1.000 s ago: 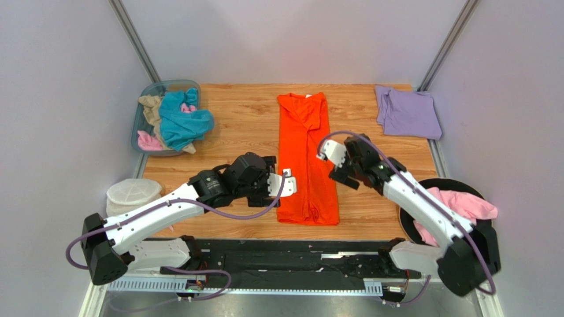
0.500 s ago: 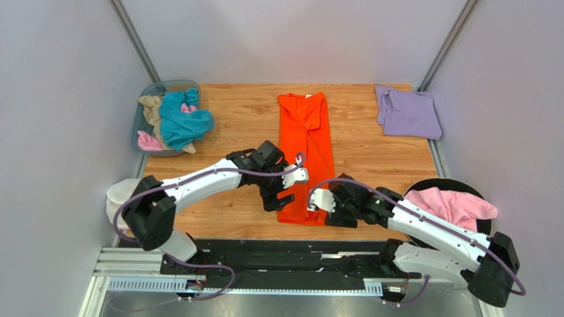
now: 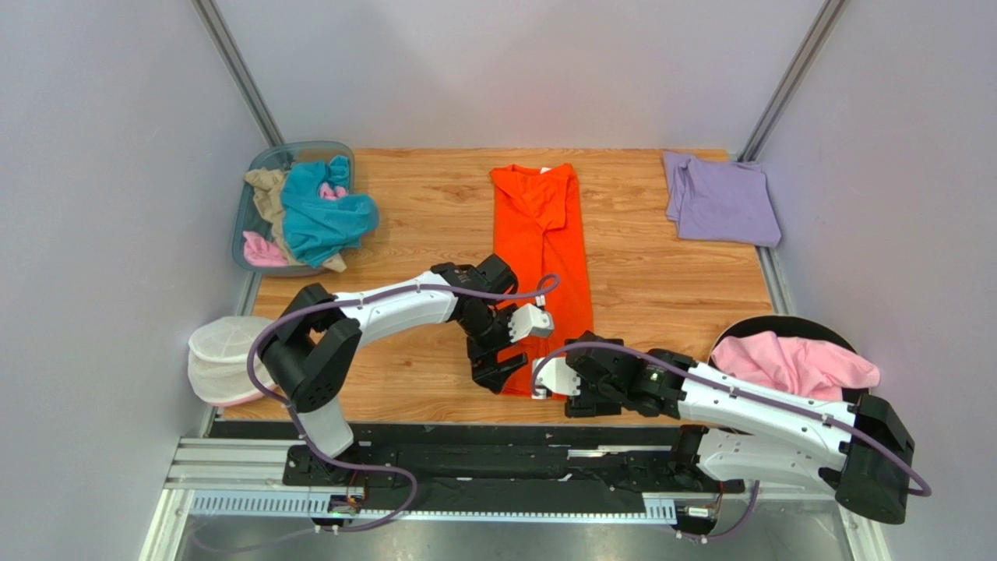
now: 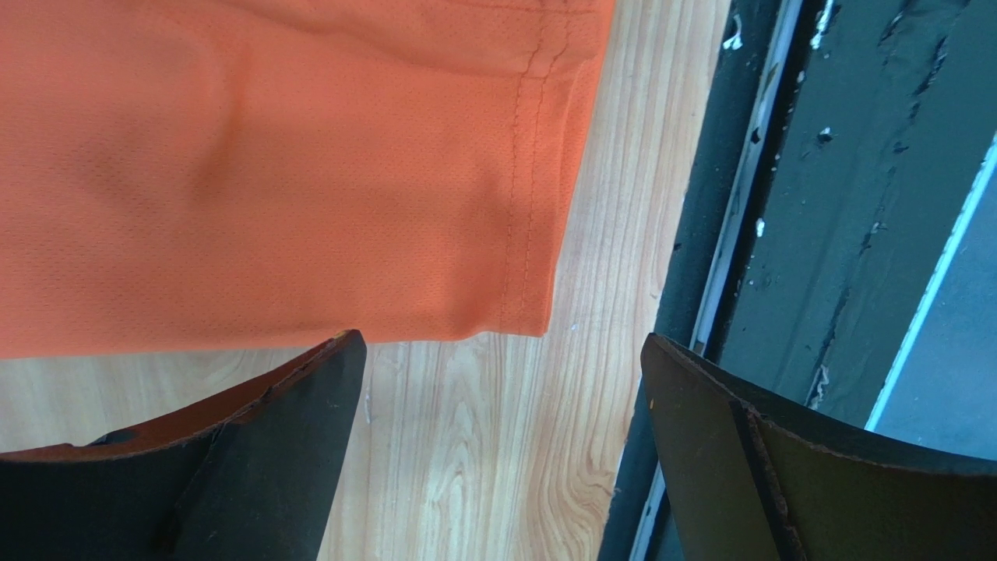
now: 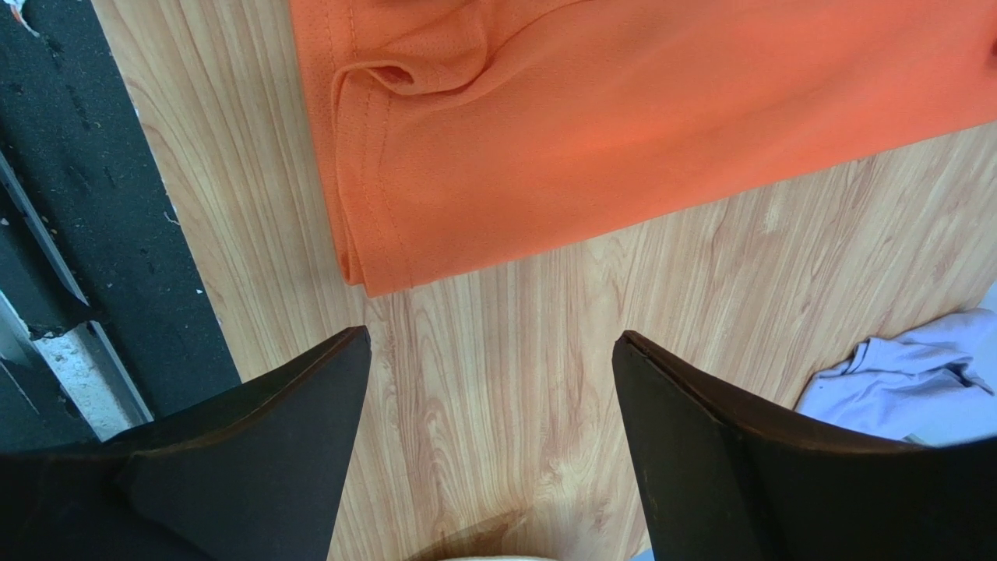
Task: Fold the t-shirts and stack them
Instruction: Fold the tshirt
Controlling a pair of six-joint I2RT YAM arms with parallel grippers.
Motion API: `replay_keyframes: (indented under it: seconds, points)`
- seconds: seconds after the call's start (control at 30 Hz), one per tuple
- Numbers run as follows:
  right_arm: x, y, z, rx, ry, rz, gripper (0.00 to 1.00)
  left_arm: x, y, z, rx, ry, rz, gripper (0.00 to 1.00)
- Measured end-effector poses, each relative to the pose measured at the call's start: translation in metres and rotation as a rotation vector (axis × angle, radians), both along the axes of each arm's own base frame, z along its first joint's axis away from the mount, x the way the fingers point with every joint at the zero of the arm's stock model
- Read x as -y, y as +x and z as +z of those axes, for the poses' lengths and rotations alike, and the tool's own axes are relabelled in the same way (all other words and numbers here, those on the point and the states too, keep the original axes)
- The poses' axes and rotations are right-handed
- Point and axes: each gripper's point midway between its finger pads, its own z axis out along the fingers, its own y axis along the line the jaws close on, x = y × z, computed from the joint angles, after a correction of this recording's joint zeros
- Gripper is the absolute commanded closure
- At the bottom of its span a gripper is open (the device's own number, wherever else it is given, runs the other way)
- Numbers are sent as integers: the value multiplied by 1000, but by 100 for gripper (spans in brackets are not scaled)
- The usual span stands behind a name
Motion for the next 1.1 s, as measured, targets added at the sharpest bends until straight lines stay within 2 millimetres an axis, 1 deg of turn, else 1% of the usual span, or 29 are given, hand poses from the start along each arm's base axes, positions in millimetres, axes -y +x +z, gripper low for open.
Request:
replay_keyframes:
  seconds: [0.13, 0.4, 0.57, 0.87, 0.97, 1.0, 1.07, 1.1]
  points:
    - [-1, -1, -4, 12, -5, 7, 19, 0, -2, -10, -10, 28, -6, 4]
    - [-1, 1, -3, 26, -6, -2, 19, 5, -5, -25, 29, 72, -27, 4]
    - [0, 2, -2, 33, -8, -8, 19, 6, -3, -28, 56, 89, -14, 5]
    - [2, 4, 1, 55, -7, -18, 20, 10, 10, -32, 140, 127, 50, 9]
    - [4, 6, 2, 66, -12, -24, 19, 11, 13, -34, 178, 151, 67, 11]
    - [4, 7, 2, 69, -13, -26, 19, 11, 14, -35, 190, 161, 69, 14]
    - [5, 8, 3, 75, -16, -29, 20, 12, 17, -37, 214, 184, 79, 17]
    - [5, 8, 3, 78, -15, -30, 20, 12, 20, -37, 227, 196, 85, 21]
